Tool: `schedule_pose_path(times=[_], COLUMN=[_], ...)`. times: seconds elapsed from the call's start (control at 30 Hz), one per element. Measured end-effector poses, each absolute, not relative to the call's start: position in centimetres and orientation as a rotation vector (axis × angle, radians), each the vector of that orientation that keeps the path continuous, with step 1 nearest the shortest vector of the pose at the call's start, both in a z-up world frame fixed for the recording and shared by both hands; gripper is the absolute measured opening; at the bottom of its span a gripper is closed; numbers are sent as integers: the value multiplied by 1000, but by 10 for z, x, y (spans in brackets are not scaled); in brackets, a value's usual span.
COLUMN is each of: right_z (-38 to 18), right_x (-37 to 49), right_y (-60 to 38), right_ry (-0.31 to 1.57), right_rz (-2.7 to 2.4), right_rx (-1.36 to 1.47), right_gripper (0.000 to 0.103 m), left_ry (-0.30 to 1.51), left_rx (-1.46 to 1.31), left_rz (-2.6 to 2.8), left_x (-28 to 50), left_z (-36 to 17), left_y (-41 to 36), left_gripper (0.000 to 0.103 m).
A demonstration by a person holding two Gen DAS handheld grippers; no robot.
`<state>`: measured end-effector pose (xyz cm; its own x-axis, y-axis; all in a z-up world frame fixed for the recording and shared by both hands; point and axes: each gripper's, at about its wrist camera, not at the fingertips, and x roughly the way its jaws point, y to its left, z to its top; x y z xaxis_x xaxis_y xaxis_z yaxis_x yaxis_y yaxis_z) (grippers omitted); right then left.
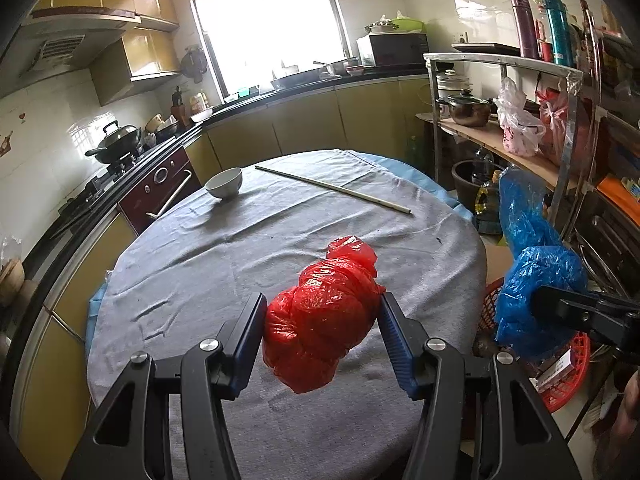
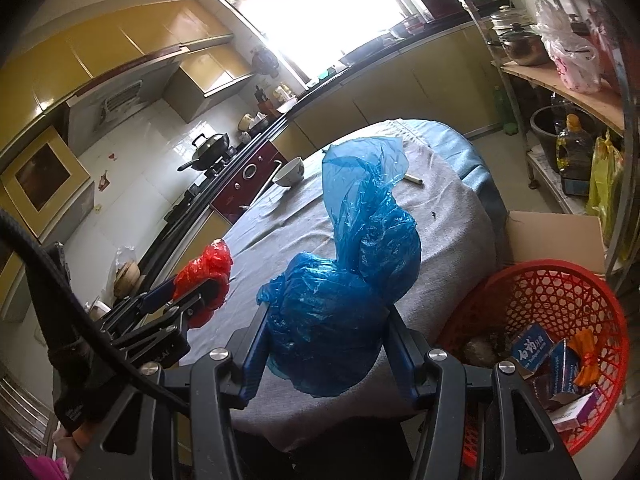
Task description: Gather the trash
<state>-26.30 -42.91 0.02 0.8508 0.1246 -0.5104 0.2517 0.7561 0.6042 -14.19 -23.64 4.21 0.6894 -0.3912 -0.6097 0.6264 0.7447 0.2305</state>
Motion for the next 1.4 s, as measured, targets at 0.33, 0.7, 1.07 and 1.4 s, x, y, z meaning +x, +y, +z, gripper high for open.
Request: schedule_pose_path(times=[0.33, 0.7, 1.07, 1.4], right_z=[1, -1, 1, -1], right_x=[-274, -284, -293, -307], right_y=[-434, -439, -444, -452], right_ry=[551, 551, 547, 543], right_rz=[-95, -112, -133, -164], right_rx=[725, 734, 737, 746], right_gripper=[57, 57, 57, 57], left_ry=[562, 565, 583, 583], left_rx=[463, 484, 510, 539], left_rz=[-608, -638, -688, -724], left_x=[-149, -158, -168, -178], left_z=[42, 41, 39, 37], left_y=[-245, -257, -274, -288], left_gripper=[59, 59, 59, 59])
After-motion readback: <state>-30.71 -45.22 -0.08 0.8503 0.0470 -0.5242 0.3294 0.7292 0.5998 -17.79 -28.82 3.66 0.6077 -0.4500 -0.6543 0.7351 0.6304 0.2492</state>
